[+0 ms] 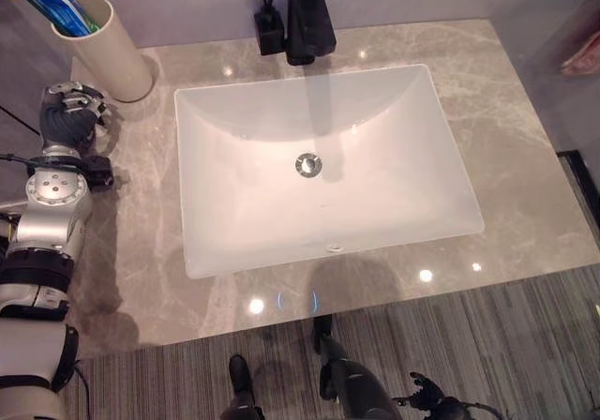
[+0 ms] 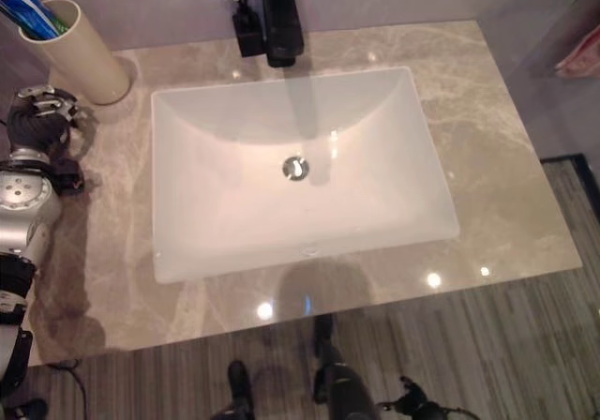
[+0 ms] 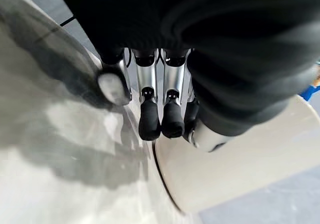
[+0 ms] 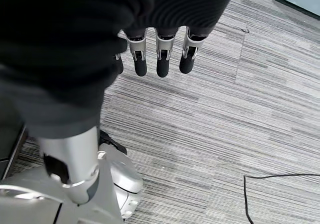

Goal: Put brush and paste in cup on sink, flatten towel.

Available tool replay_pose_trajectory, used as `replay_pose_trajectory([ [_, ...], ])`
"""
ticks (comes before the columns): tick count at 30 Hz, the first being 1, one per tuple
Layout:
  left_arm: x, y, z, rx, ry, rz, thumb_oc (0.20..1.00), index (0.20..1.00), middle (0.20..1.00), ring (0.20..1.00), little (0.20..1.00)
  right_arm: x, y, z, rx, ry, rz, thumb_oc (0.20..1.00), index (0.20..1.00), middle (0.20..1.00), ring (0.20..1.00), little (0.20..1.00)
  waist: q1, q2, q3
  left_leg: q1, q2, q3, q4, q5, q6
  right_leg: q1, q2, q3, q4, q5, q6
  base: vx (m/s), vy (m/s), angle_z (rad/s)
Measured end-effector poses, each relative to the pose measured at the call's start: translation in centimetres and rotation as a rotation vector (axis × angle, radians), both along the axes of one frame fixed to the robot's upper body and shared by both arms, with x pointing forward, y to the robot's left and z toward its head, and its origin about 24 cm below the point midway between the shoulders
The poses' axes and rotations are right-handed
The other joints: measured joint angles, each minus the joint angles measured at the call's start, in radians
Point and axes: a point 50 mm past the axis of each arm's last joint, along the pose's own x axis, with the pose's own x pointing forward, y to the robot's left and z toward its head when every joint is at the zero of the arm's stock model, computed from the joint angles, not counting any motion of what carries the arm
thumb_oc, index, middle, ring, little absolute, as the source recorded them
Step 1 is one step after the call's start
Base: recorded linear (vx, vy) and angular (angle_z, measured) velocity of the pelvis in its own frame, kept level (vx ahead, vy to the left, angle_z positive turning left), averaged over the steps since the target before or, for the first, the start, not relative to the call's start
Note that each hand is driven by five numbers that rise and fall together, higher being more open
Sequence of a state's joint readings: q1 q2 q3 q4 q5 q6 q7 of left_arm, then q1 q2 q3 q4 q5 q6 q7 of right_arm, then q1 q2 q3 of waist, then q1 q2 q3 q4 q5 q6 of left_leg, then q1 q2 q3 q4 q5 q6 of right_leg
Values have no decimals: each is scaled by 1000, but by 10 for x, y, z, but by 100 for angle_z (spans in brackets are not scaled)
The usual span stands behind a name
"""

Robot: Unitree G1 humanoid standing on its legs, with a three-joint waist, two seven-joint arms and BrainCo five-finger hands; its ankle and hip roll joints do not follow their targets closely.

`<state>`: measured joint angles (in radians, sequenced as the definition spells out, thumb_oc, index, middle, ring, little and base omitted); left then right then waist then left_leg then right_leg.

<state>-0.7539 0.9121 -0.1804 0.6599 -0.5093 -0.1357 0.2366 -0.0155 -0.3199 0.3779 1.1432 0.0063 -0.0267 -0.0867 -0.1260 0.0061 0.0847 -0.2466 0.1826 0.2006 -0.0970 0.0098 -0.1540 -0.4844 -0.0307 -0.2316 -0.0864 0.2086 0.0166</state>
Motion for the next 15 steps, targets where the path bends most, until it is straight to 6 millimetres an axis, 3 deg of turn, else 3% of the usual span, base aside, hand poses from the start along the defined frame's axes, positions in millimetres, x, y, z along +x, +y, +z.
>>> replay_pose_trajectory([
  [4,1,4,7,-3,-14,24,200,200,200,200,200,1,-2,1,-5,-5,0,1000,1000,1000,1000,1000,-2,1,1,-4,1,0,3,0,0,-5,2,0,0,5,-6,-4,-10,0],
  [10,6,-6,41,71,-98,37,200,200,200,200,200,9,2,4,22,-57,4,1000,1000,1000,1000,1000,-9,-30,22,-35,11,-6,4,4,-7,-31,8,-9,0,5,-4,9,-41,3],
  [15,1,0,62,140,-153,100,200,200,200,200,200,14,5,6,36,-87,18,1000,1000,1000,1000,1000,-26,-54,35,-42,32,-3,4,5,-14,-39,28,-11,0,4,-3,29,-43,-3],
])
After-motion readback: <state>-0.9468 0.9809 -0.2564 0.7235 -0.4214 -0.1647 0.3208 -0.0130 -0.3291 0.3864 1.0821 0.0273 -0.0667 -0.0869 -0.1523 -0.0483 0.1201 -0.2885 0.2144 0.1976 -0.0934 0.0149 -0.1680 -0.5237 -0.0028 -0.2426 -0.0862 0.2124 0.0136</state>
